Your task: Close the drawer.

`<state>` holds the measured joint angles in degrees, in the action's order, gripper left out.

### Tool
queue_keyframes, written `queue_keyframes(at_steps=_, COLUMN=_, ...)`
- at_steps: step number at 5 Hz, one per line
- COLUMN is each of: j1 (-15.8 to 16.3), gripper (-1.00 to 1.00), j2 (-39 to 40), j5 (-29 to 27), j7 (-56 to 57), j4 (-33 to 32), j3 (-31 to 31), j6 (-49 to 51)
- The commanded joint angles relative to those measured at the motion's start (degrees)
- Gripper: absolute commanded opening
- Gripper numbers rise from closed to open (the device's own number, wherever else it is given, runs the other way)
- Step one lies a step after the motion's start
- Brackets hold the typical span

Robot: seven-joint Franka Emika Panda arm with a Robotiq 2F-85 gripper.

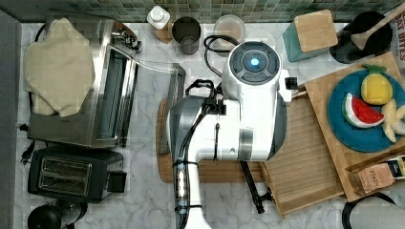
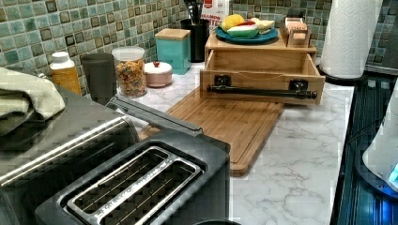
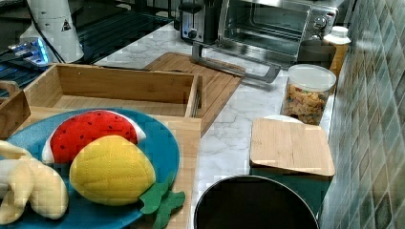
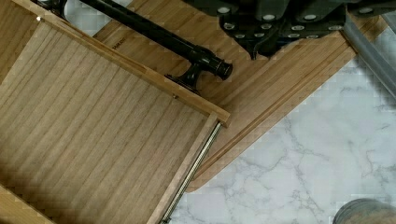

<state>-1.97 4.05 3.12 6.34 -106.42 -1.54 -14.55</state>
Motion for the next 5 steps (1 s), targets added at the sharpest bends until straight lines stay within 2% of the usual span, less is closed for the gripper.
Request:
queue_keyframes(at_steps=1, j1=-0.07, gripper=-1.0, j2=0.0, j5=0.35, j7=0.02, j4=-0.03, j3=-0.16, j6=0.0)
queue_keyframes(at_steps=2, j1=0.16, gripper=-1.0, j2=-2.38, j5=0.35, j7=3.23, j4=-5.96, j3=0.33, j6=-3.75)
queue_keyframes(at_steps=3, j1=1.0, gripper=-1.0, j2=-5.89, j5=-1.93, j7=5.13, j4=-11.2, j3=1.65, j6=-4.76)
queue_keyframes(at_steps=4, j1=1.3, gripper=-1.0, j2=-6.96, j5=-6.27, j7=15.57, j4=-13.59, j3=2.16, j6=-4.77)
queue_keyframes(at_steps=5, j1=1.67, gripper=-1.0, j2=-9.84, j5=-8.69, j7=26.85, j4=-18.6, j3=2.39, j6=-6.84)
